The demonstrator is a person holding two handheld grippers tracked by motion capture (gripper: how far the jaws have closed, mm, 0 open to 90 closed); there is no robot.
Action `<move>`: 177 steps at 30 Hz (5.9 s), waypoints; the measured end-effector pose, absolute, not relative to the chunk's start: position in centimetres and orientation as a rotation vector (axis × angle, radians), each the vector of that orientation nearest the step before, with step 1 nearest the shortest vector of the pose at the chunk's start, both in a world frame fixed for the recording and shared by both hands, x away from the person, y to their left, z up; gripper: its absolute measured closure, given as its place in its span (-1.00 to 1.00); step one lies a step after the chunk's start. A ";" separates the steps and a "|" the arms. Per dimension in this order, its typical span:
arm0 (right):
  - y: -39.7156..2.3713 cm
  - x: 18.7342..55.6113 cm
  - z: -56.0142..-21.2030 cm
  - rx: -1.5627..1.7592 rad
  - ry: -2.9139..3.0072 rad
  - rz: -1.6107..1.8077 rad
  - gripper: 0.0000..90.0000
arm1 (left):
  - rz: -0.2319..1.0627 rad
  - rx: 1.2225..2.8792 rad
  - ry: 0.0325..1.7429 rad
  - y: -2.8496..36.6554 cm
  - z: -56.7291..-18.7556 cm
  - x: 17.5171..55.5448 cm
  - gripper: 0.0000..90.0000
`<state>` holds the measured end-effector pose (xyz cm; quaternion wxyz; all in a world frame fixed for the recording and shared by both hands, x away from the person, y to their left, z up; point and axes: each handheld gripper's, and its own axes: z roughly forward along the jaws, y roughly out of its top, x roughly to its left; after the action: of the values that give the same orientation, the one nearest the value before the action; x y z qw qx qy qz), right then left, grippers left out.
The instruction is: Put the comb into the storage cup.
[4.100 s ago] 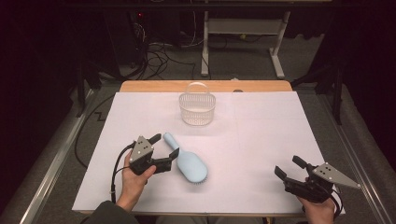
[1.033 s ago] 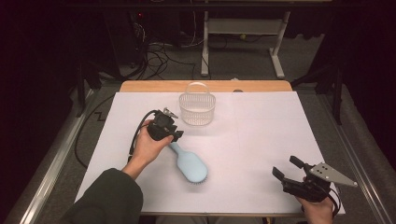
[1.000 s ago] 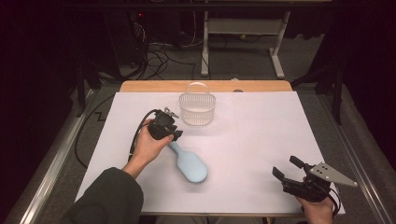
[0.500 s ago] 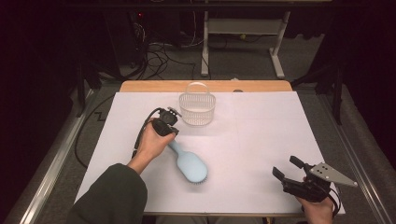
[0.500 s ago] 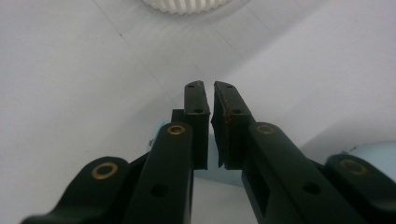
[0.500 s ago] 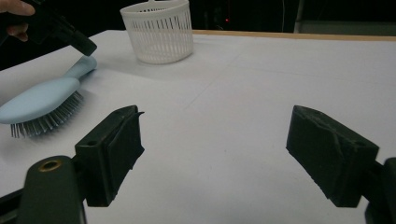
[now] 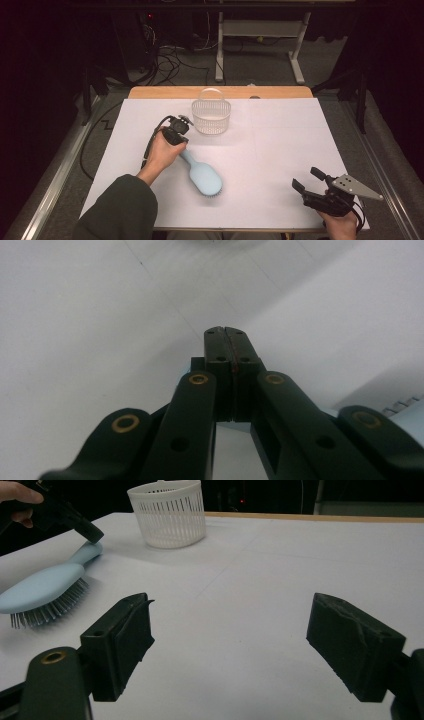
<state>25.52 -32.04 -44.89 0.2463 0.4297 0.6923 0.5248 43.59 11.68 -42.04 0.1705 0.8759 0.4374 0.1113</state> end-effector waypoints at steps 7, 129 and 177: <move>-32.1 25.5 -44.9 1.175 1.882 1.436 -0.59 | 0.296 2.478 1.266 12.0 -42.1 43.8 0.99; -31.9 25.5 -45.0 1.179 1.902 1.424 -0.59 | 0.004 2.454 1.145 14.0 -43.8 32.8 1.00; -31.9 25.5 -45.0 1.184 1.909 1.426 -0.58 | 0.045 2.365 1.120 14.4 -42.5 30.8 -0.13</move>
<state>25.54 -31.89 -45.00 0.2382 0.4322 0.6968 0.5205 30.84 14.41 -42.47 0.2590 0.8728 0.4134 0.0166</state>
